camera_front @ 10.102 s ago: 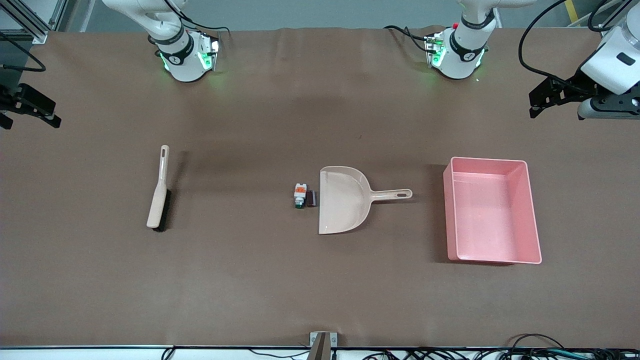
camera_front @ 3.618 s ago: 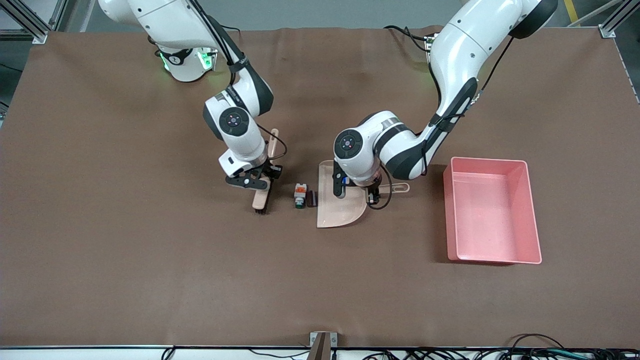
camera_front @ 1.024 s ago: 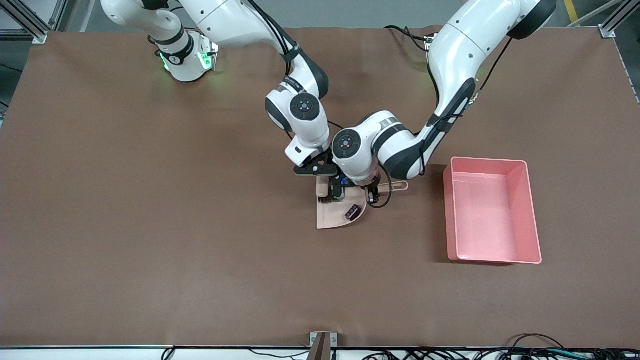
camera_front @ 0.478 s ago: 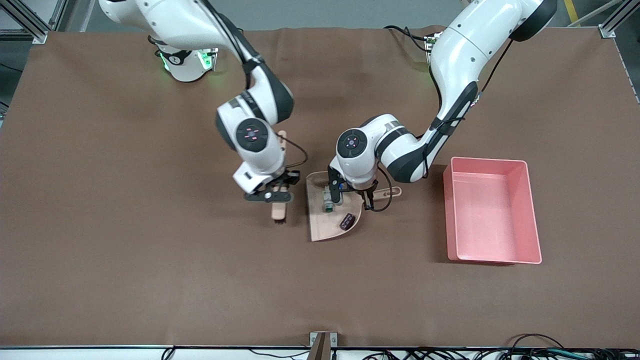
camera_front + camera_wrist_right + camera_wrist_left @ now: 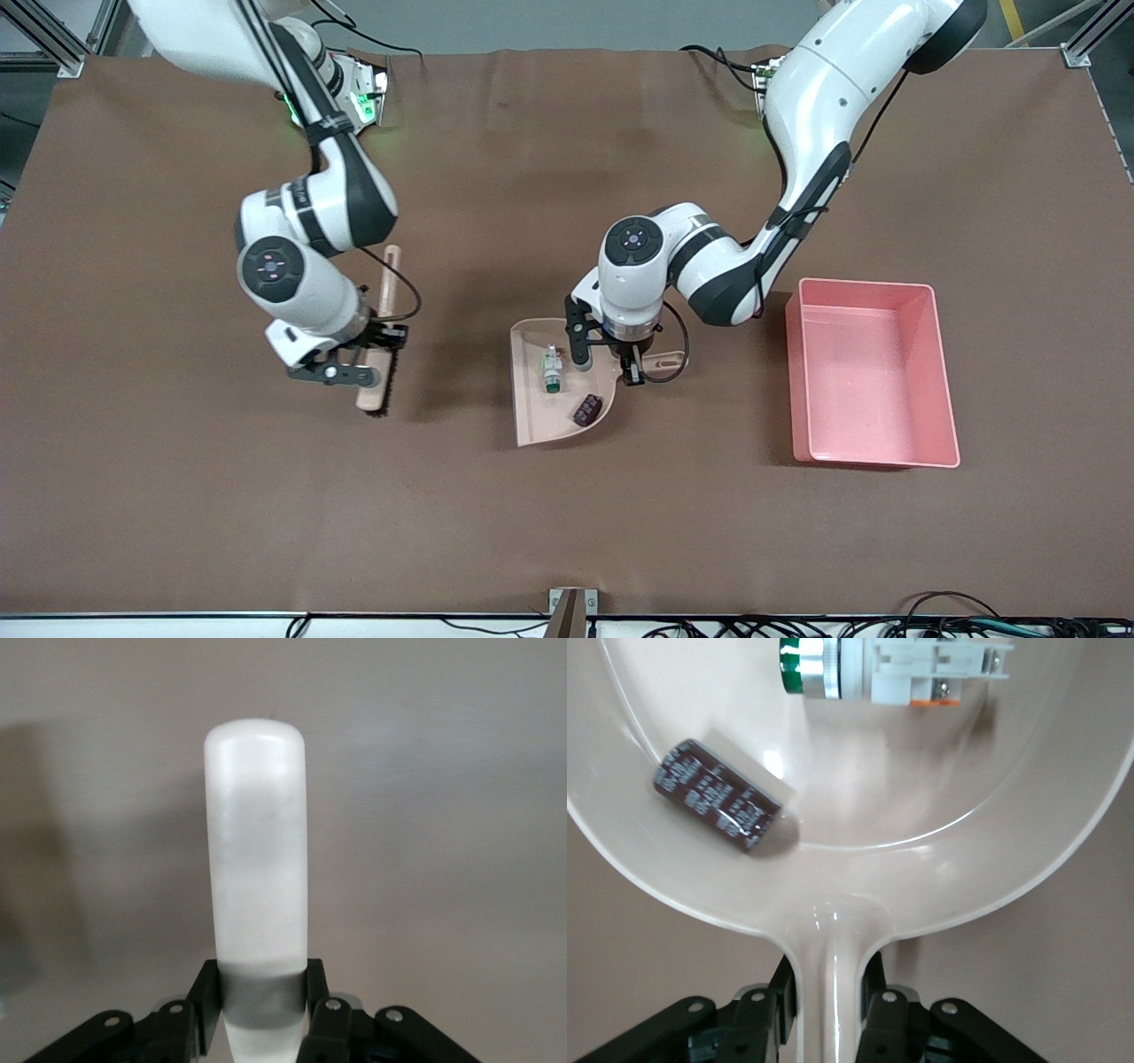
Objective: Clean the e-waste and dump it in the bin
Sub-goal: 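Lift the dustpan with the left gripper while the right gripper withdraws the brush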
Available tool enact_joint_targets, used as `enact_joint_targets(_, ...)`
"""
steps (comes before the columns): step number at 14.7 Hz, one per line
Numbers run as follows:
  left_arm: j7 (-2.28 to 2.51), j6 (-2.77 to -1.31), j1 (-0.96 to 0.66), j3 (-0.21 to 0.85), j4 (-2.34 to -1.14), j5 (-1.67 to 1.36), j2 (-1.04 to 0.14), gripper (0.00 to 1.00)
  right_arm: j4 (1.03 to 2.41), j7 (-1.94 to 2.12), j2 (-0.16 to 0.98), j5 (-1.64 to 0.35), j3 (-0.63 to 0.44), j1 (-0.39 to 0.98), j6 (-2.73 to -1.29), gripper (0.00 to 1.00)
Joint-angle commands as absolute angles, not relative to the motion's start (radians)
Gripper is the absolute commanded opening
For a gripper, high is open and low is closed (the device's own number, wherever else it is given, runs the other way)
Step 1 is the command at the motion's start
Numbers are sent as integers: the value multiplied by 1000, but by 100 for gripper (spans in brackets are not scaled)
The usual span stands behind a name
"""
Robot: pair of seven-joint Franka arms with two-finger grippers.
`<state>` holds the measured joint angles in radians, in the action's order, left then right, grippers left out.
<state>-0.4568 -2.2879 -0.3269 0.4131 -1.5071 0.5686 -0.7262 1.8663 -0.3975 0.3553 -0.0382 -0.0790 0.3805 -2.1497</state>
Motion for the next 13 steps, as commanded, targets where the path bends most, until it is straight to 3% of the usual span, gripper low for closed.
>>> enact_joint_targets(1,-454,-2261,-272,425,-1520,578,-625,0,2006,-312,256,-23,-57,282,-2203,0)
enact_joint_targets(7,-489,-2201,-180,434,-1516,509,-491,0,2195,-174,227,-23,-57,143,-2380,0)
enact_joint_targets(13,-556,-2092,-52,436,-1520,451,-381,0,2287,-52,242,-23,-55,31,-2537,1)
